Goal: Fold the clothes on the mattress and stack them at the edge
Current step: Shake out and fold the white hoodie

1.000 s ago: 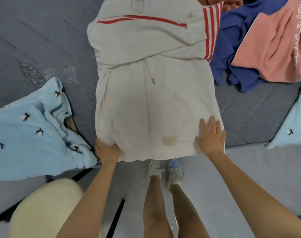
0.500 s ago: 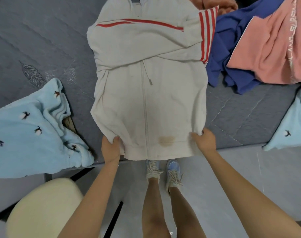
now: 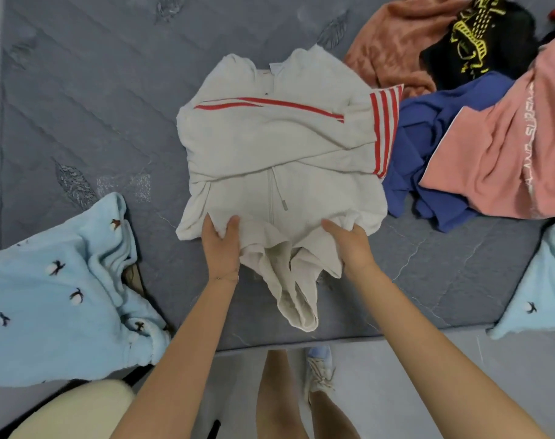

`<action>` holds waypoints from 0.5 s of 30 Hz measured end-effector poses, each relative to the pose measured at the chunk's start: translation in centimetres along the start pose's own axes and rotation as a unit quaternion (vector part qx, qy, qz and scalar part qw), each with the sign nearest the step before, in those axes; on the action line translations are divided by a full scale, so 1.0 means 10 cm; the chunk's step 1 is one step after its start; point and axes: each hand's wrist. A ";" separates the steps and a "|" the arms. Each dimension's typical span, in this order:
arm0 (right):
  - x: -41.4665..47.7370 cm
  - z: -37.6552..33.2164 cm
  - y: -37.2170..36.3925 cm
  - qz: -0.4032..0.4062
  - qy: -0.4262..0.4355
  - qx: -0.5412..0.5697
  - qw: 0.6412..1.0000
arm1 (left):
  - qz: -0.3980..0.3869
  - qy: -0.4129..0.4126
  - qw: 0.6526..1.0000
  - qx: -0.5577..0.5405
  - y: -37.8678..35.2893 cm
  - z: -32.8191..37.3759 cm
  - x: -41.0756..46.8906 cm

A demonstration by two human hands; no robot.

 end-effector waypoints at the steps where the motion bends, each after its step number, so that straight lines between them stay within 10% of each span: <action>1: 0.07 -0.09 -0.06 0.005 -0.012 0.021 1.000 | 0.000 0.006 1.000 -0.019 -0.05 0.03 0.12; 15: 1.23 -1.66 -0.09 0.139 -0.012 0.311 0.940 | 0.066 0.074 0.958 -0.269 -0.34 0.72 2.09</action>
Point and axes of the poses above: each hand's wrist, its own x-axis towards the middle knuckle, its own y-axis out of the back of the hand, z = x × y, and after that the axes turned 3 degrees about -x, right-handed
